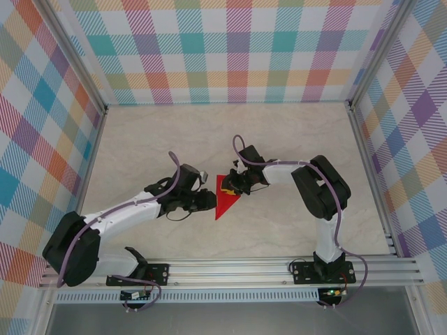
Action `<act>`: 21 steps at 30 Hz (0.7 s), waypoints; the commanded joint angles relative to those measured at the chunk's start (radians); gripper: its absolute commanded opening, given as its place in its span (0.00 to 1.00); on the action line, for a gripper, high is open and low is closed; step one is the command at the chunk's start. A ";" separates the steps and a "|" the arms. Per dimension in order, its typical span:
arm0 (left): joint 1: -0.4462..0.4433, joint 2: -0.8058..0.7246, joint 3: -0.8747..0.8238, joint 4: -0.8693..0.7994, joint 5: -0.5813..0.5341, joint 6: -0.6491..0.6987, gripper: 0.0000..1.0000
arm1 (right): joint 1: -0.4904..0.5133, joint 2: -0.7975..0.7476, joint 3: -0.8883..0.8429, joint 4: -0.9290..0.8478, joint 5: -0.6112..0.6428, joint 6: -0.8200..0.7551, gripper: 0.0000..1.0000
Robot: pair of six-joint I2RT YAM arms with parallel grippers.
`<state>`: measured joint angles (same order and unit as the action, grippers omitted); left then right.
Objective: Fold a paper plane with a square sheet of paper (pick it up from the middle)
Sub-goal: Fourth fold the wing at the center of the table.
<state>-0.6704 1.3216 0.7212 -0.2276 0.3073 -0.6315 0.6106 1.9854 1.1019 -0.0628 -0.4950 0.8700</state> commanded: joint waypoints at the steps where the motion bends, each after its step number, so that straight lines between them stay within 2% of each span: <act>1: 0.011 0.074 -0.003 0.174 0.058 -0.051 0.25 | 0.005 0.062 -0.019 -0.093 0.051 -0.018 0.19; 12: 0.016 0.256 0.003 0.323 0.064 -0.075 0.21 | 0.005 0.067 -0.020 -0.093 0.049 -0.020 0.19; 21: 0.025 0.319 -0.037 0.319 0.082 -0.075 0.20 | 0.005 0.075 -0.020 -0.094 0.047 -0.023 0.19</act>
<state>-0.6571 1.6207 0.7101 0.0849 0.3660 -0.7044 0.6106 1.9877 1.1023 -0.0620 -0.5022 0.8700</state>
